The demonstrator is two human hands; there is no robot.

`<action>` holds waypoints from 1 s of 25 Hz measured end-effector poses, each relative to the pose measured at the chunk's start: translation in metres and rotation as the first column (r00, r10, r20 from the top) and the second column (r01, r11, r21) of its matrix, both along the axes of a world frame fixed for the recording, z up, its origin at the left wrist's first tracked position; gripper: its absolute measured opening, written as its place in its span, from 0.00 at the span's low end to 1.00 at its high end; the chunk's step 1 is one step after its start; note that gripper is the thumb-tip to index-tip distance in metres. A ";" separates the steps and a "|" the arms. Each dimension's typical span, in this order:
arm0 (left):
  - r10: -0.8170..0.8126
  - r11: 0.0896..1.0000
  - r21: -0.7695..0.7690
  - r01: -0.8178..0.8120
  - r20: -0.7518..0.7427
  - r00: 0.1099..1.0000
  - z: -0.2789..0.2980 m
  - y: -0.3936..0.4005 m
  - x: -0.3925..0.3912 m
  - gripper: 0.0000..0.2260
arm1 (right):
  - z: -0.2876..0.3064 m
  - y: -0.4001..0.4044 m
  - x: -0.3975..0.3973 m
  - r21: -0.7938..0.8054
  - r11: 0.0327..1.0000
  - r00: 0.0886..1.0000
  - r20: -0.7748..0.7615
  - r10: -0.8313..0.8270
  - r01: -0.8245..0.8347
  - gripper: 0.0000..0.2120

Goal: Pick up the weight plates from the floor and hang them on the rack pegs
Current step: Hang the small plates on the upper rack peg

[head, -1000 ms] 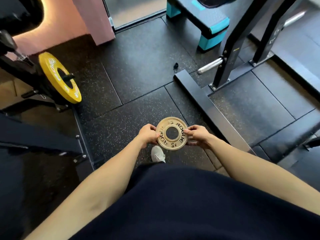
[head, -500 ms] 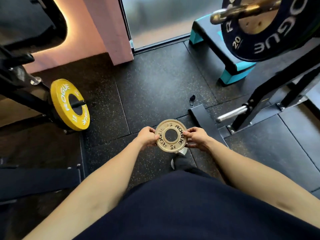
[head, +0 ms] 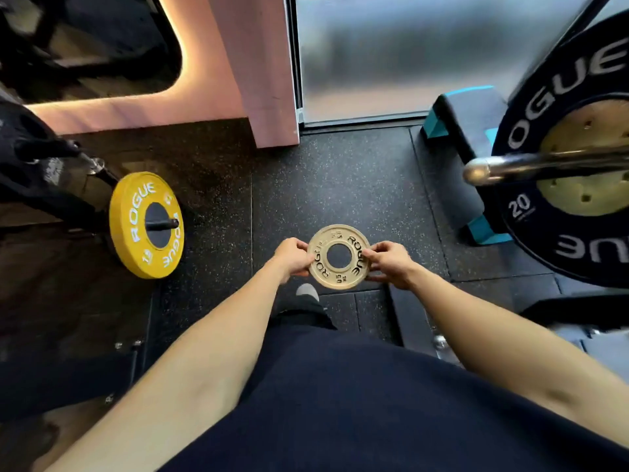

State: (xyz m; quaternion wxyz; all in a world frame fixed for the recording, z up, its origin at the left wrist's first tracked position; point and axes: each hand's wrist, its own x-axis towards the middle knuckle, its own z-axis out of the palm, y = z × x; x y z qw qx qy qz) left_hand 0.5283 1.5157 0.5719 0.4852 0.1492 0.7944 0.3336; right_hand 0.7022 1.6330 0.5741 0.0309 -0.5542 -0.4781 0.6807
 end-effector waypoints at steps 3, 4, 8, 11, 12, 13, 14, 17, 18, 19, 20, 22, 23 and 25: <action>-0.009 1.000 -0.013 0.009 -0.006 1.000 -0.008 0.058 -0.040 0.07 | -0.011 0.056 -0.039 -0.011 1.000 1.000 0.011 0.013 -0.013 0.08; -0.015 1.000 -0.018 0.015 -0.010 1.000 -0.009 0.078 -0.057 0.07 | -0.014 0.076 -0.055 -0.014 1.000 1.000 0.017 0.004 -0.004 0.08; -0.048 0.998 -0.028 0.048 -0.001 0.999 -0.015 0.158 -0.129 0.07 | -0.022 0.149 -0.127 -0.009 0.999 0.998 0.036 -0.047 0.048 0.08; -0.074 0.997 -0.022 0.074 -0.016 0.997 -0.008 0.214 -0.188 0.09 | -0.014 0.200 -0.186 0.007 0.997 0.996 0.039 -0.077 0.076 0.09; -0.077 0.997 -0.021 0.077 -0.020 0.997 -0.003 0.230 -0.207 0.09 | -0.009 0.216 -0.204 0.007 0.996 0.996 0.035 -0.085 0.085 0.09; -0.076 0.997 -0.021 0.076 -0.022 0.997 0.001 0.244 -0.224 0.08 | -0.005 0.231 -0.221 0.008 0.995 0.995 0.037 -0.095 0.094 0.09; -0.072 0.997 -0.023 0.072 -0.019 0.997 0.004 0.257 -0.240 0.07 | -0.002 0.245 -0.236 0.012 0.996 0.995 0.041 -0.093 0.093 0.09; -0.050 0.999 -0.016 0.050 -0.004 0.999 0.007 0.286 -0.276 0.06 | 0.004 0.280 -0.275 0.021 0.999 0.998 0.048 -0.047 0.046 0.08; -0.028 1.000 -0.010 0.028 0.003 1.000 0.007 0.294 -0.287 0.07 | 0.005 0.292 -0.288 0.023 0.999 0.998 0.053 -0.030 0.029 0.08; -0.003 1.000 -0.009 0.003 0.007 1.000 0.007 0.301 -0.298 0.07 | 0.006 0.304 -0.301 0.025 1.000 0.998 0.059 -0.006 0.005 0.07; 0.017 1.000 -0.011 -0.017 0.011 1.000 0.007 0.306 -0.306 0.07 | 0.006 0.314 -0.312 0.023 0.999 0.998 0.061 0.020 -0.022 0.07; 0.071 0.997 -0.016 -0.071 0.024 0.997 0.006 0.317 -0.325 0.08 | 0.006 0.334 -0.337 0.008 0.997 0.995 0.061 0.079 -0.080 0.07; 0.099 0.995 -0.022 -0.099 0.029 0.995 0.005 0.321 -0.333 0.08 | 0.006 0.344 -0.349 -0.001 0.994 0.993 0.060 0.107 -0.107 0.07; 0.177 0.984 -0.039 -0.175 0.029 0.984 0.003 0.328 -0.350 0.09 | 0.007 0.365 -0.379 -0.007 0.978 0.975 0.069 0.211 -0.211 0.07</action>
